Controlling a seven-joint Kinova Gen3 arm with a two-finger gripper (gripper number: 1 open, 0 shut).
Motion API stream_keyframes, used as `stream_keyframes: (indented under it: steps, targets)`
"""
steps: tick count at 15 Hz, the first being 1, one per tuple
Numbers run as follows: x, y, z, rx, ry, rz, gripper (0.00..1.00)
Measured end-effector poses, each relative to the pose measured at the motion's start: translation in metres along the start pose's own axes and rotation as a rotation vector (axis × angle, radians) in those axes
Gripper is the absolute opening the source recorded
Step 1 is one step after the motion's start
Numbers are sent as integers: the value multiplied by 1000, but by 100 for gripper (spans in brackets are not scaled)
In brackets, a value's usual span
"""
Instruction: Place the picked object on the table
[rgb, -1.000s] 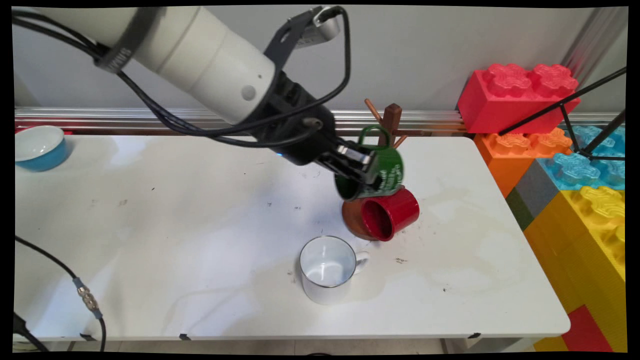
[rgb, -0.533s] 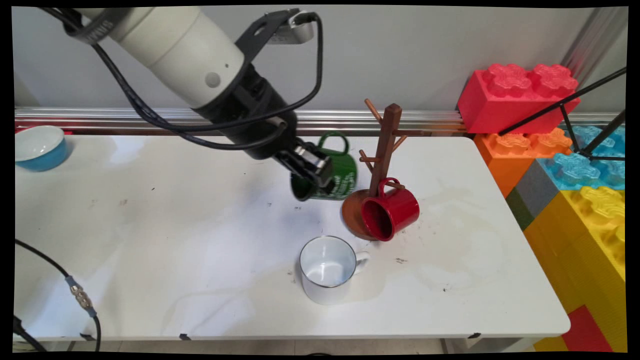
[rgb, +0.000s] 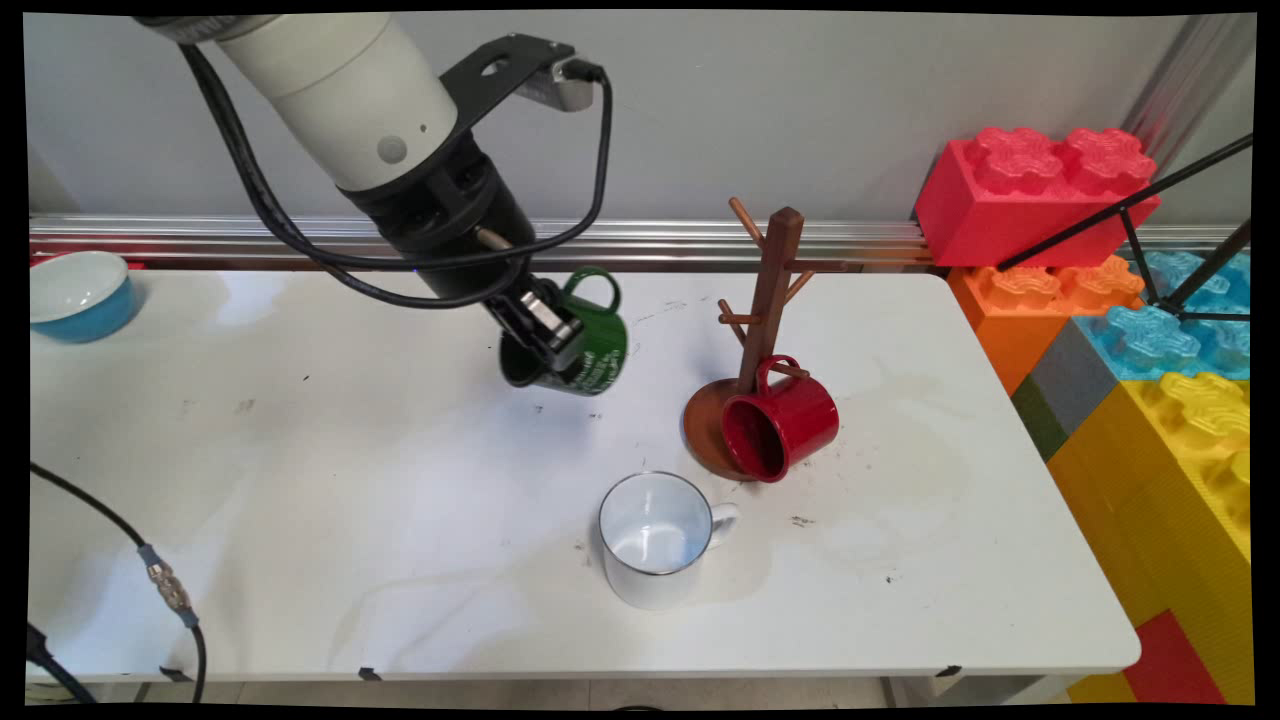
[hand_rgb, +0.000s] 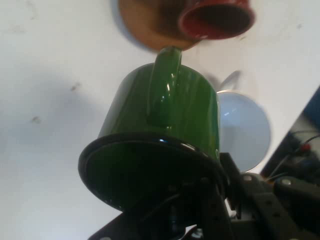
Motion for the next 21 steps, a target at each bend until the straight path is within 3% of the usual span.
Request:
stream_keyframes:
  steps: [4,9,21]
  targets:
    - [3,-12,7,79,-81,27,0]
    - [8,-19,20,134,-162,65,0]
    - [11,-27,68,173,-340,149,0]
